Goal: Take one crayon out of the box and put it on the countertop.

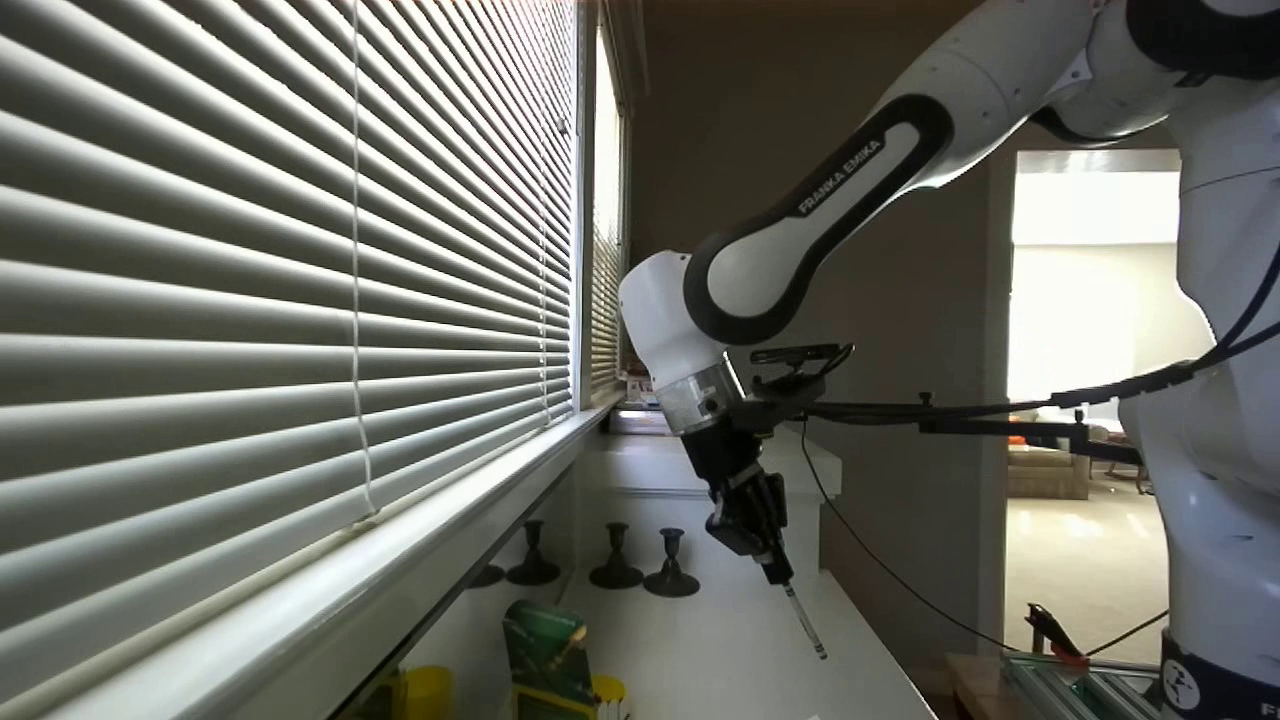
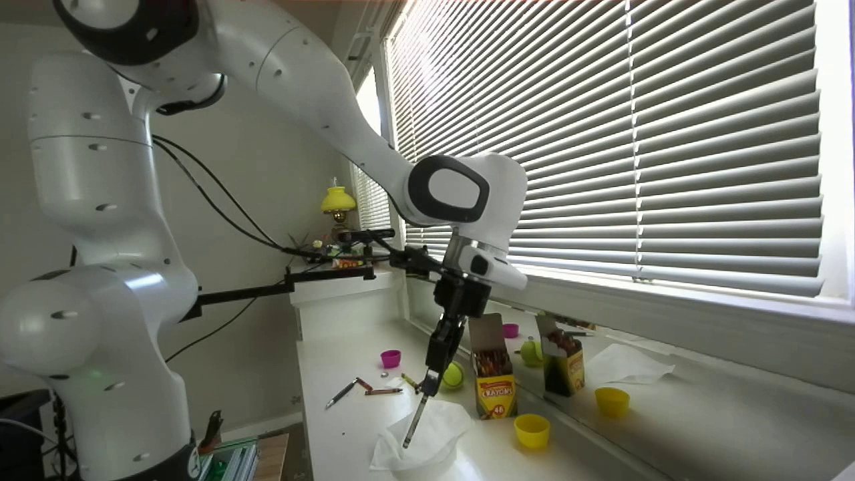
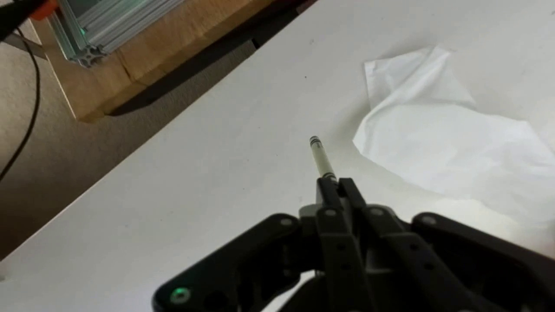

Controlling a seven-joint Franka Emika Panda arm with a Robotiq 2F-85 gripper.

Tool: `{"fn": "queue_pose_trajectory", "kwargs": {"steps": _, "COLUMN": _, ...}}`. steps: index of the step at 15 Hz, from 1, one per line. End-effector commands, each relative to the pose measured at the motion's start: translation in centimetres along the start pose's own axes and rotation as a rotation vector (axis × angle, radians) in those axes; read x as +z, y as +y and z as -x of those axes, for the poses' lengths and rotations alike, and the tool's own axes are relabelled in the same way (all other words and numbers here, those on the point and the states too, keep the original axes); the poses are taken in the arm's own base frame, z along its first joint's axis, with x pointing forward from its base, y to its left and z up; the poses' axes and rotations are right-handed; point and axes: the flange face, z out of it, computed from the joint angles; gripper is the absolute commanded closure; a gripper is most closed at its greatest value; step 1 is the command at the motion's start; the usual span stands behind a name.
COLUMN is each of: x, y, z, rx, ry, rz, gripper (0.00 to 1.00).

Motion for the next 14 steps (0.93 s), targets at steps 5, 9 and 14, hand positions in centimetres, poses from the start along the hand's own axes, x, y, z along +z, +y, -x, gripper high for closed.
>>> {"fn": "queue_pose_trajectory", "kwargs": {"steps": 5, "x": 5.7, "y": -0.5, "z": -3.7, "rx": 0.063, "ry": -0.164, "rz": 0.162, "gripper": 0.98}}
{"fn": "queue_pose_trajectory", "kwargs": {"steps": 9, "x": 7.8, "y": -0.9, "z": -5.6, "rx": 0.067, "ry": -0.145, "rz": 0.216, "gripper": 0.98}}
{"fn": "queue_pose_trajectory", "kwargs": {"steps": 14, "x": 10.3, "y": -1.6, "z": -7.2, "rx": 0.030, "ry": -0.112, "rz": 0.241, "gripper": 0.98}}
